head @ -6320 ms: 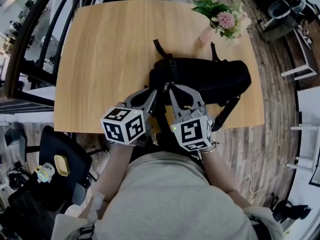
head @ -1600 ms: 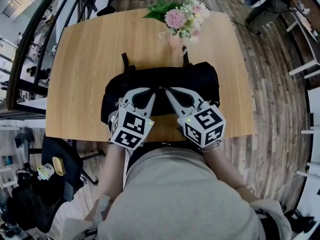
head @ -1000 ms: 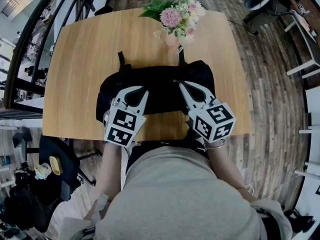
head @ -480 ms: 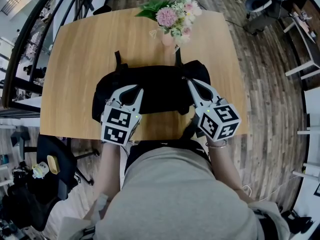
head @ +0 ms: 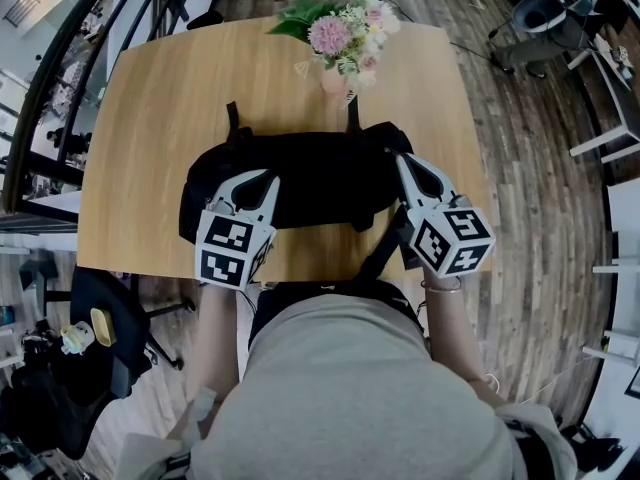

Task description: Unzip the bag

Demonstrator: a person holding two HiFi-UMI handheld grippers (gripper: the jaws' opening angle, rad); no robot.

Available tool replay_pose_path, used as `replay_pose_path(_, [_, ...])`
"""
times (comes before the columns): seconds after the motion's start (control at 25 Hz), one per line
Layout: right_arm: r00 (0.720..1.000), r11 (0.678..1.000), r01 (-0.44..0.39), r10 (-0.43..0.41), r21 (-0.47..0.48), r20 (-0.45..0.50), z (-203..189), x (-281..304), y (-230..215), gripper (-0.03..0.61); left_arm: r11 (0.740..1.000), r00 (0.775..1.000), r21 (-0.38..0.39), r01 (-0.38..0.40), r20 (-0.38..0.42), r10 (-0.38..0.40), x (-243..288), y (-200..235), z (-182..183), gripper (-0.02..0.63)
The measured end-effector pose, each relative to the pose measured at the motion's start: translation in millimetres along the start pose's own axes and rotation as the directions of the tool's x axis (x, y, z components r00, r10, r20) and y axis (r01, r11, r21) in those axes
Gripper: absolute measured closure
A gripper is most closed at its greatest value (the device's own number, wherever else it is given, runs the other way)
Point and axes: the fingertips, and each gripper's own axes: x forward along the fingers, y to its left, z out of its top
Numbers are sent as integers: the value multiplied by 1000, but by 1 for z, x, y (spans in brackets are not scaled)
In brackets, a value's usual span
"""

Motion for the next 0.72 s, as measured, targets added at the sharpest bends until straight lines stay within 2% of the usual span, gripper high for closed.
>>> replay_pose_path(0.72, [1000, 1000, -5, 5, 20, -9, -5, -1, -8, 557, 999, 1000, -45, -18, 12, 18, 1, -3, 0, 569])
